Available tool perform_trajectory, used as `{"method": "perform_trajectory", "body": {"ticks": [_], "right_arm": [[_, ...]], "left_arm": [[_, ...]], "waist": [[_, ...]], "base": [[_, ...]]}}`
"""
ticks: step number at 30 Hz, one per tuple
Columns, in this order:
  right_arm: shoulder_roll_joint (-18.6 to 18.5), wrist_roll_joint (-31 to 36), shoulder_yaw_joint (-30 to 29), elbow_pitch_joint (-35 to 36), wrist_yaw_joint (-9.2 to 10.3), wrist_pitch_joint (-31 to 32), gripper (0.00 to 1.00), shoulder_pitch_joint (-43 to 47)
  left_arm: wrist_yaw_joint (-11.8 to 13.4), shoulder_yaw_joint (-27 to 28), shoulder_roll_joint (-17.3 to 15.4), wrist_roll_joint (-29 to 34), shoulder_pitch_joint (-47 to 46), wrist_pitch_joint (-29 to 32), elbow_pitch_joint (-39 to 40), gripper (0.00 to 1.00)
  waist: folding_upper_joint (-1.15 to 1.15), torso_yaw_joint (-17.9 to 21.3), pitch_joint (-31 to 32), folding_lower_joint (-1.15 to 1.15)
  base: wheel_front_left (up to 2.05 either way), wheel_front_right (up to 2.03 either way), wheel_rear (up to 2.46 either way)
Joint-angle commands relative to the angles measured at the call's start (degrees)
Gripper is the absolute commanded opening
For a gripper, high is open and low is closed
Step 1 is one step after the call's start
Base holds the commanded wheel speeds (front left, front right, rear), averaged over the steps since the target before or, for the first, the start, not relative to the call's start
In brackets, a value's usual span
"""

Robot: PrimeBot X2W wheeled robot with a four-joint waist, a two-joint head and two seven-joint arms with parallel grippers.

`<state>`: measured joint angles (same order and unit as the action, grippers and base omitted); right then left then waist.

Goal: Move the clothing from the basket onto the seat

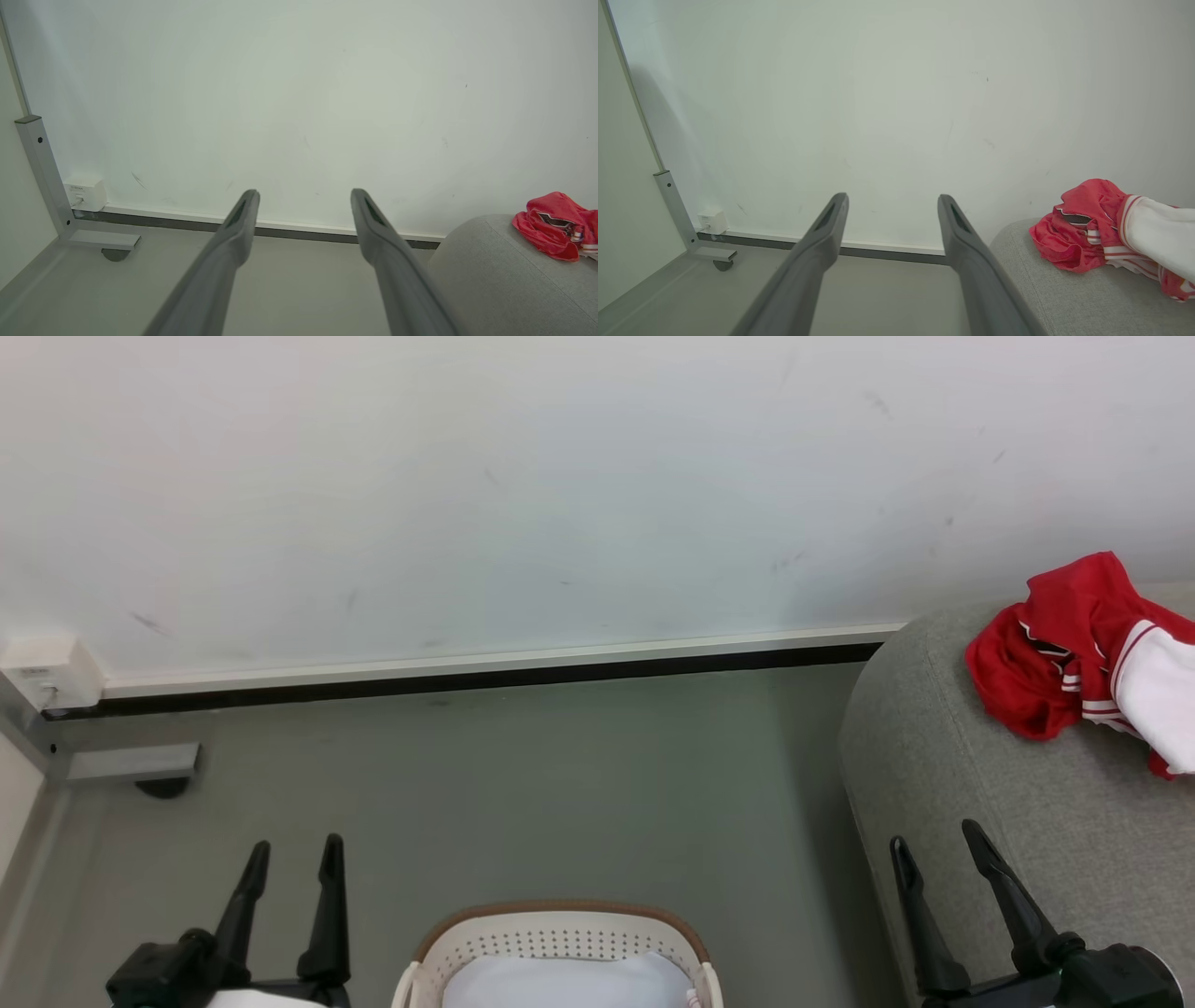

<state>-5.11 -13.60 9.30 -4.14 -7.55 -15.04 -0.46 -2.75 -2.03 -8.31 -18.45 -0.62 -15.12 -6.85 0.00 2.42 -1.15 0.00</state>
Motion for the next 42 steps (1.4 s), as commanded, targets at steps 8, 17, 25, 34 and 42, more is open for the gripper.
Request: {"method": "perform_trajectory", "body": {"ticks": [8,17,25,34,42], "right_arm": [[0.3,0.4,0.2,0.2,0.12,-0.2,1.00,-0.7],[-0.5,0.7,-0.8,1.1,0.12,-0.2,1.00,-2.1],[-1.6,1.3,-3.6,2.8,0.13,-0.1,1.00,-5.1],[-0.9,1.9,-6.2,5.4,0.13,-0.1,1.00,-9.9],[0.6,2.6,-7.4,7.6,0.13,-0.1,1.00,-14.8]], "left_arm": [[-2.0,1.8,1.5,2.5,-0.7,0.0,-1.2,1.00],[-3.8,-1.1,1.2,2.6,-2.7,0.1,-5.2,1.00],[-4.7,-9.8,-2.4,-0.6,-8.2,6.4,-11.9,1.00],[-4.7,-24.9,-8.5,-10.1,-16.1,14.2,-20.6,1.00],[-4.7,-35.1,-12.8,-16.4,-23.0,19.0,-28.4,1.00]], "waist": [[0.00,0.9,-0.3,0.00],[0.00,3.2,-3.4,0.00],[0.00,7.5,-10.0,0.00],[0.00,12.7,-18.9,0.00],[0.00,15.8,-26.8,0.00]], "base": [[0.00,0.00,0.00],[0.00,0.00,0.00],[0.00,0.00,0.00],[0.00,0.00,0.00],[0.00,0.00,0.00]]}}
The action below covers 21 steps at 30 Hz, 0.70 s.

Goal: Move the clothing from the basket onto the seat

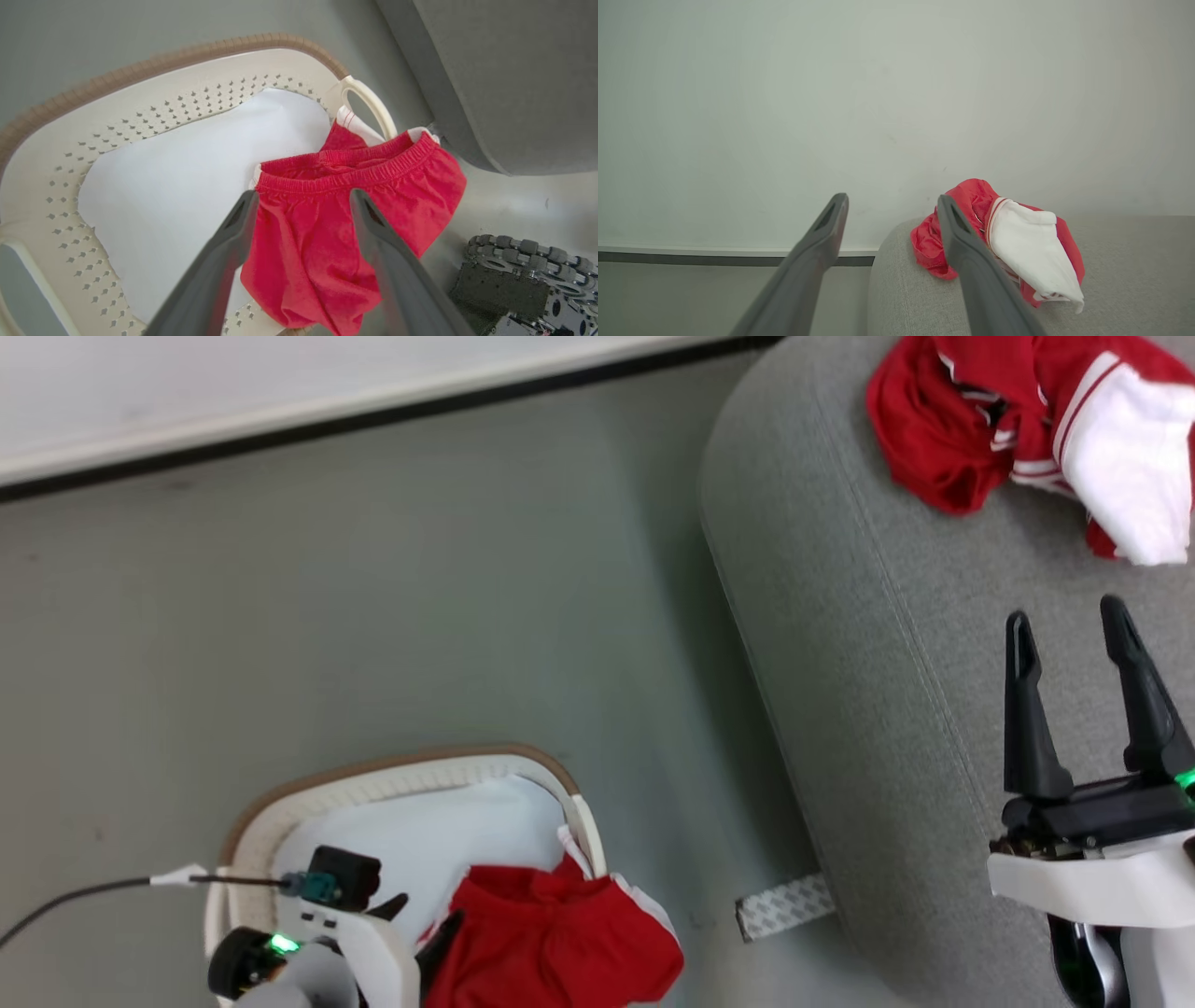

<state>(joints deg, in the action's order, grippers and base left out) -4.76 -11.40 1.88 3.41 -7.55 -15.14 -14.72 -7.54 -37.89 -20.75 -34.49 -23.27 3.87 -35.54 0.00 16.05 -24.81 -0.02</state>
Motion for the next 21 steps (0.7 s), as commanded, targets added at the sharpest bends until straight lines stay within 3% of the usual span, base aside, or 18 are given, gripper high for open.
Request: {"method": "perform_trajectory", "body": {"ticks": [1,15,21], "right_arm": [[0.4,0.5,0.0,0.4,0.13,0.0,1.00,-1.1],[2.0,-1.0,-0.3,8.4,0.13,0.0,1.00,-10.0],[2.0,-3.0,-0.3,9.4,0.13,0.0,1.00,-10.0]], "left_arm": [[0.1,-0.5,-0.8,-1.3,-1.2,0.4,-0.8,1.00],[0.1,-12.2,-7.3,-8.4,-13.3,3.0,-11.4,1.00],[0.1,-17.7,-8.7,-11.6,-15.9,4.0,-10.9,1.00]], "waist": [[0.00,2.5,-4.2,0.02],[0.00,7.7,-19.6,0.02],[0.00,9.3,-22.6,0.02]], "base": [[0.00,0.00,0.00],[0.00,0.00,0.00],[0.00,0.00,0.00]]}}
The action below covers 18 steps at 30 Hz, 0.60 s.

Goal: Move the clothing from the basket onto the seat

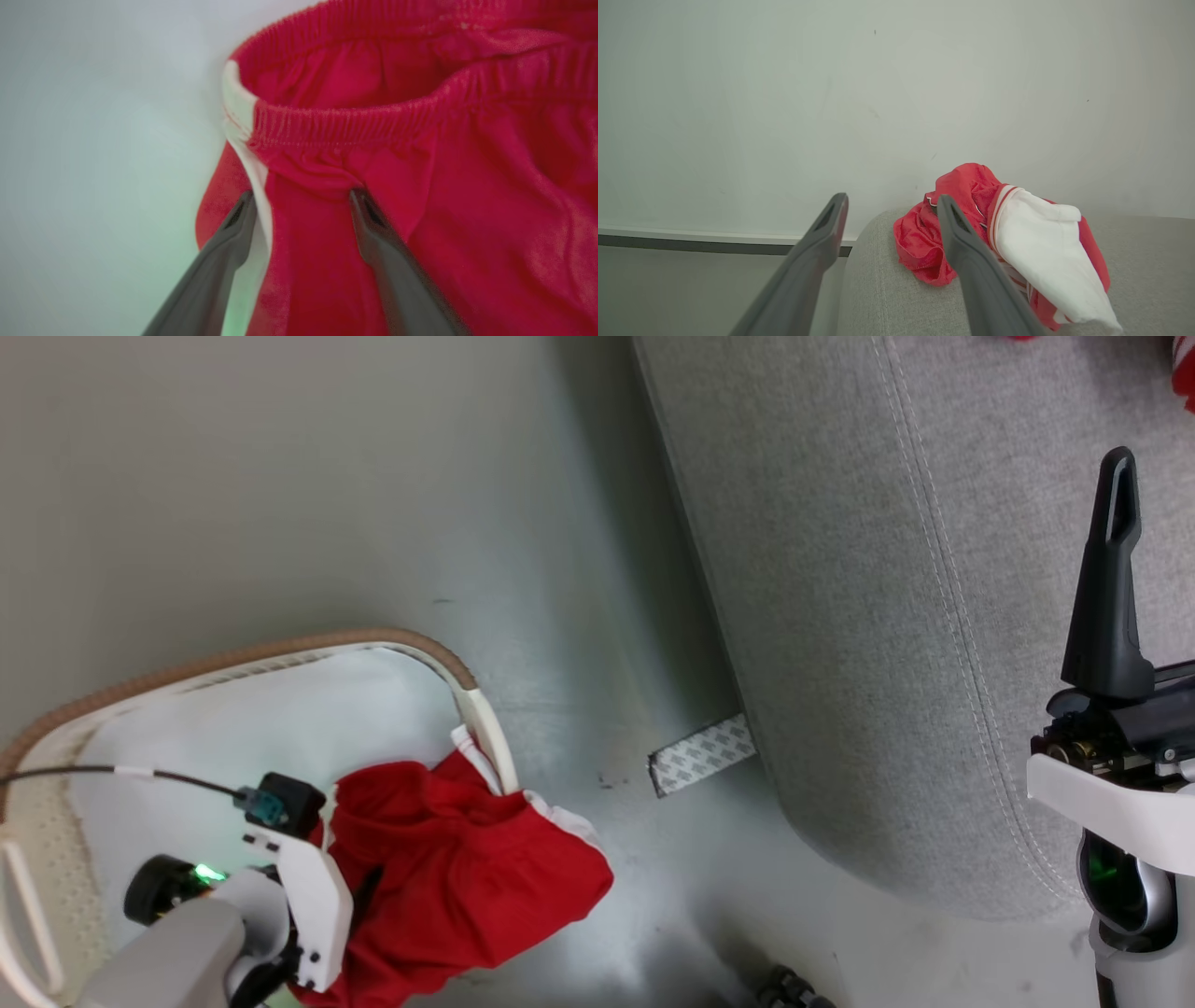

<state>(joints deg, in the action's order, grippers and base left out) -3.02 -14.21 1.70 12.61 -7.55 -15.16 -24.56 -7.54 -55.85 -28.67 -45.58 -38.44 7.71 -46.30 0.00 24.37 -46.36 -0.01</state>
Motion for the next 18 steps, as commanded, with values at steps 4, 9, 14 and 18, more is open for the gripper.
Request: {"method": "perform_trajectory", "body": {"ticks": [4,9,14,18], "right_arm": [[0.2,-1.6,0.1,0.1,0.13,0.0,1.00,0.2],[0.2,-1.6,0.4,0.8,0.13,0.0,1.00,1.0],[0.2,-1.4,0.4,0.9,0.13,0.0,1.00,1.0],[0.2,-1.5,0.4,0.4,0.13,0.0,1.00,0.6]], "left_arm": [[0.1,-2.6,-1.9,-1.7,-2.4,1.8,-1.3,1.00],[0.1,-7.8,-2.5,-3.1,-4.0,4.2,-0.1,1.00],[0.1,-11.5,-4.3,-6.1,-5.5,3.3,2.4,0.00],[0.1,-13.5,-5.2,-8.1,-6.4,1.7,3.0,0.00]], "waist": [[0.00,2.0,-2.4,0.01],[0.00,1.6,-3.7,0.01],[0.00,1.4,-4.1,0.01],[0.00,1.4,-3.6,0.01]], "base": [[0.00,0.00,0.00],[0.09,0.09,0.09],[0.01,0.01,0.01],[0.00,0.00,0.00]]}}
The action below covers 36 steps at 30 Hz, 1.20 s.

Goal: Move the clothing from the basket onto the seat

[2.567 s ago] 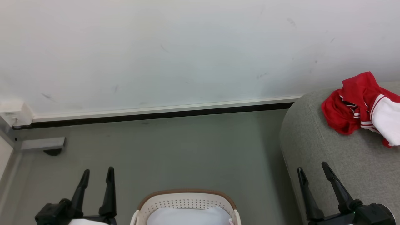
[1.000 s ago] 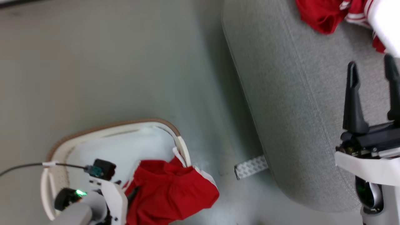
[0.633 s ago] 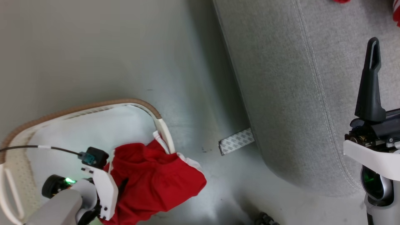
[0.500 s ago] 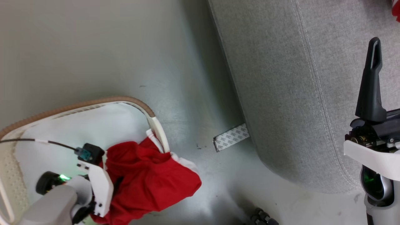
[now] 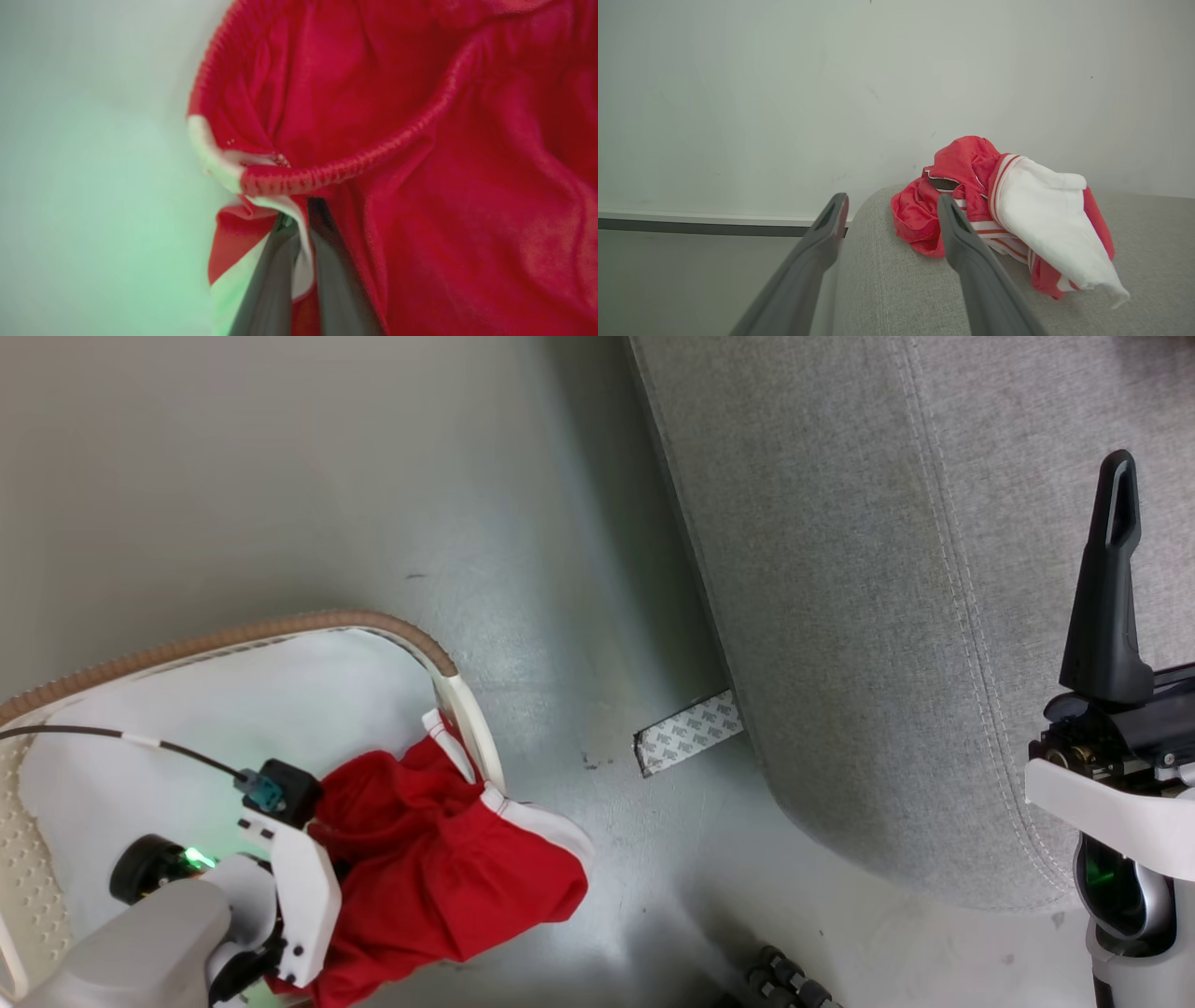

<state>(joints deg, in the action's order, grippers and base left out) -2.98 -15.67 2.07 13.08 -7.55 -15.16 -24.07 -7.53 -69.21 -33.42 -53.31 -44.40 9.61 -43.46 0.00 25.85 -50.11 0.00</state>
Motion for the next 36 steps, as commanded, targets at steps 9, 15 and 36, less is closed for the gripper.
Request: {"method": "perform_trajectory", "body": {"ticks": [9,15,36], "right_arm": [[0.1,1.2,-0.7,-1.6,0.13,0.0,1.00,0.0],[0.1,3.3,-1.8,-3.0,0.13,0.0,1.00,1.2],[-2.5,6.2,1.1,-11.7,0.13,0.0,1.00,8.4]], "left_arm": [[0.1,-2.8,1.7,-3.4,-0.8,-4.3,0.4,0.00],[0.1,-3.5,4.9,-5.1,0.6,-8.1,0.6,0.00],[0.1,-3.9,13.2,-8.1,4.0,-23.7,2.4,0.00]], "waist": [[0.00,-1.9,4.5,0.00],[0.00,-4.6,11.0,0.00],[0.00,-16.2,37.6,0.00]], "base": [[0.00,0.00,0.00],[0.00,0.00,0.00],[0.00,0.00,0.00]]}}
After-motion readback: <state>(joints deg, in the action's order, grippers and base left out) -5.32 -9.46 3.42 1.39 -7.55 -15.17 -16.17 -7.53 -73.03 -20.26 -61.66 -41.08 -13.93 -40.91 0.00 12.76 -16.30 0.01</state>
